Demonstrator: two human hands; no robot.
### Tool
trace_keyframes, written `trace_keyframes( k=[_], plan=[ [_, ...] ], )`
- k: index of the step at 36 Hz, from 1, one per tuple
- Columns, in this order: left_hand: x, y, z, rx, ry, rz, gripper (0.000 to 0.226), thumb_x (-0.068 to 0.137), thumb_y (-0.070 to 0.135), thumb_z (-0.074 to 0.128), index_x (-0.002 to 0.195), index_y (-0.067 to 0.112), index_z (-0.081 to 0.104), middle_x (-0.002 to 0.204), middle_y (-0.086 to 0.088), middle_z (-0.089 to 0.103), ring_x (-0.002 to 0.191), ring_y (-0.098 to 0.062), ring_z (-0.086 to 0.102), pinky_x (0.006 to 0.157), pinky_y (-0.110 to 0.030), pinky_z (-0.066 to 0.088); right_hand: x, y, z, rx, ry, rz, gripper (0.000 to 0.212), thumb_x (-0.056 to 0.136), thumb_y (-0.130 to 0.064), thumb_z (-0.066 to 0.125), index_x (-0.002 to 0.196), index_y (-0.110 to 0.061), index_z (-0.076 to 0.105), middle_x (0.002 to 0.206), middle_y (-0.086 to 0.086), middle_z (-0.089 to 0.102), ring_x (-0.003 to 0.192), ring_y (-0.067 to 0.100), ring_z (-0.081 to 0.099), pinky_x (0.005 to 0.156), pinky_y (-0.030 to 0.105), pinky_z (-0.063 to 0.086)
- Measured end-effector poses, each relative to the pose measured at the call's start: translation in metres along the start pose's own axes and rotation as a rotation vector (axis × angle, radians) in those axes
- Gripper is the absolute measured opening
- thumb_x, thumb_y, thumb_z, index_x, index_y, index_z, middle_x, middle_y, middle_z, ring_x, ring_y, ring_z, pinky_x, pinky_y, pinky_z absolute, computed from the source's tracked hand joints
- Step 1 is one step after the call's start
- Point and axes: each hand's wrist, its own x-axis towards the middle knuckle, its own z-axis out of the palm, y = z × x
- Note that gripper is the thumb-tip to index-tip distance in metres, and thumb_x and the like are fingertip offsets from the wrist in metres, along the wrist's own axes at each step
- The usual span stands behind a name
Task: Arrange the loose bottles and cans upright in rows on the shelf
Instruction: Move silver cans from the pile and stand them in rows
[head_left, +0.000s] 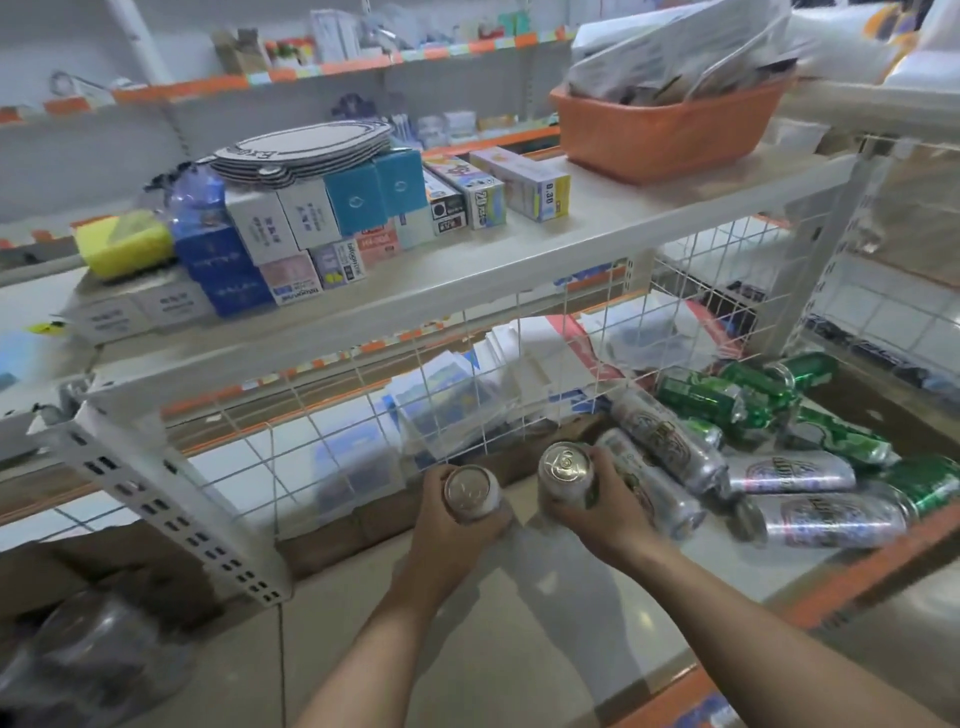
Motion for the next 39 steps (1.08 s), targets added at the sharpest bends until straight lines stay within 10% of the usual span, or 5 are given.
trace_keyframes(
  k=[10, 15, 18, 27, 39],
  plan=[
    [0.016, -0.054, 0.028, -0.014, -0.112, -0.223, 0.078, 0.054, 0.026, 0.095, 0.125, 0.03, 0.063, 0.104, 0.004, 0.078, 0.092, -0.011, 0.074, 0.08, -0.042, 0.063, 0.026, 0.024, 0.011, 0.02, -0.093, 0.017, 0.07, 0.06, -0.005, 0.092, 0.117, -0.025, 0.056, 0.106, -0.013, 0.069, 0.095, -0.011, 0.065, 0.074, 0.013, 0.053],
    [0.0, -0.024, 0.04, -0.009, -0.265, -0.089, 0.035, 0.083, 0.011, 0.081, 0.112, 0.0, 0.064, 0.106, -0.026, 0.07, 0.105, -0.049, 0.066, 0.081, -0.055, 0.055, 0.042, 0.039, 0.025, 0.067, -0.084, -0.033, 0.088, 0.038, -0.024, 0.099, 0.116, -0.02, 0.06, 0.112, 0.0, 0.072, 0.105, 0.025, 0.07, 0.082, 0.056, 0.06],
    [-0.01, 0.003, 0.035, -0.069, -0.201, 0.13, 0.026, 0.109, 0.005, 0.041, 0.101, -0.016, 0.053, 0.1, -0.022, 0.057, 0.093, -0.035, 0.055, 0.086, -0.046, 0.04, 0.042, 0.038, 0.026, 0.111, -0.08, -0.045, 0.075, 0.042, -0.013, 0.099, 0.109, -0.022, 0.066, 0.109, 0.005, 0.075, 0.105, 0.026, 0.072, 0.077, 0.059, 0.061],
    [-0.009, 0.002, 0.04, -0.23, -0.052, -0.181, 0.034, 0.072, -0.025, 0.067, 0.1, -0.007, 0.063, 0.086, -0.014, 0.07, 0.084, -0.022, 0.064, 0.066, -0.035, 0.052, 0.033, 0.024, 0.022, 0.197, -0.104, -0.023, 0.06, 0.046, -0.014, 0.096, 0.1, -0.025, 0.072, 0.1, 0.0, 0.079, 0.1, 0.019, 0.075, 0.083, 0.049, 0.063],
    [-0.053, 0.038, -0.072, -0.112, 0.331, -0.29, 0.055, 0.055, 0.025, 0.097, 0.105, 0.015, 0.074, 0.085, 0.01, 0.079, 0.081, -0.01, 0.075, 0.065, -0.028, 0.059, -0.002, -0.088, 0.06, 0.264, -0.325, -0.16, 0.042, 0.067, -0.001, 0.091, 0.084, -0.032, 0.068, 0.074, -0.029, 0.072, 0.072, -0.009, 0.067, 0.061, 0.006, 0.049]
  ],
)
